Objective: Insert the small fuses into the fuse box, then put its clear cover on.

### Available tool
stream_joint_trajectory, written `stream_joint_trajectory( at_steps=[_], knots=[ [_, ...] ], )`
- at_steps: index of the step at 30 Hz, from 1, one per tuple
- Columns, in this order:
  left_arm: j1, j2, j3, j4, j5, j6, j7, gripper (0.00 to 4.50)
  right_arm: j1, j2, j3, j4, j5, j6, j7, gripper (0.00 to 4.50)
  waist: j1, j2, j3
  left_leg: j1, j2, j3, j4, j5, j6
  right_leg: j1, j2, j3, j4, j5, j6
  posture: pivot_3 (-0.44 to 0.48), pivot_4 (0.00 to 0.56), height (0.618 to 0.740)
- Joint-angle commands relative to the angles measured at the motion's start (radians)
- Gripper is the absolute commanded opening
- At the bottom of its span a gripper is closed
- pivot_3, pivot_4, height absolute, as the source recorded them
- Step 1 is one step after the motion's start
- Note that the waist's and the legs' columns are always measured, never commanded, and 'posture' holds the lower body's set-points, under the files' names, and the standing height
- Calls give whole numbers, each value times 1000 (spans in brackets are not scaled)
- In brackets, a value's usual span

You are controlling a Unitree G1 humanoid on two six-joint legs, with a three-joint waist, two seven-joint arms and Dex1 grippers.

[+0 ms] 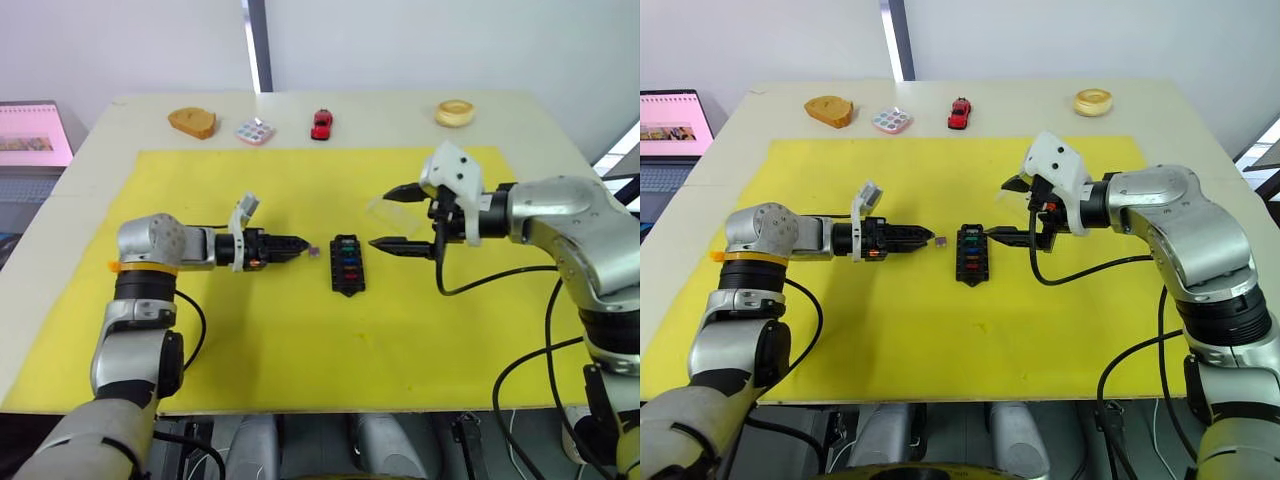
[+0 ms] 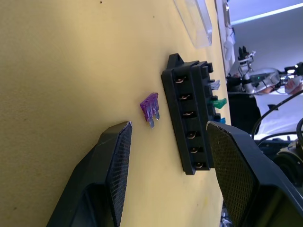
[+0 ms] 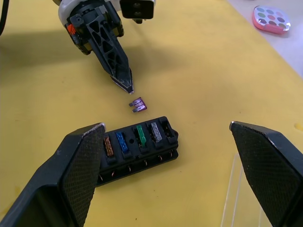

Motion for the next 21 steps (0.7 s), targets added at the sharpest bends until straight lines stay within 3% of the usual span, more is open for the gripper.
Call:
stream_joint_trajectory(
  at_steps=[1, 12, 21],
  knots=[
    [-24, -24, -10, 39, 8, -38, 15, 2655, -7, -14, -36, -42, 16, 1, -12, 4500, 3, 0, 0, 0, 0, 0, 0, 0, 0, 0, 0, 0, 0, 0, 0, 0, 150, 740],
    [-39, -98, -41, 99, 27, -115, 29, 2655, 9, -24, -43, -63, 22, 11, -26, 4500, 25, 0, 0, 1, -1, 0, 0, 0, 0, 2, -1, 0, -1, 0, 0, 0, 150, 740],
    [-11, -69, -69, 92, 45, -133, 21, 2655, 13, -29, -41, -61, 24, 9, -33, 4500, 26, 0, 0, 1, -1, 0, 0, 0, 0, 2, -1, 0, -2, 0, 0, 0, 150, 740]
  ],
)
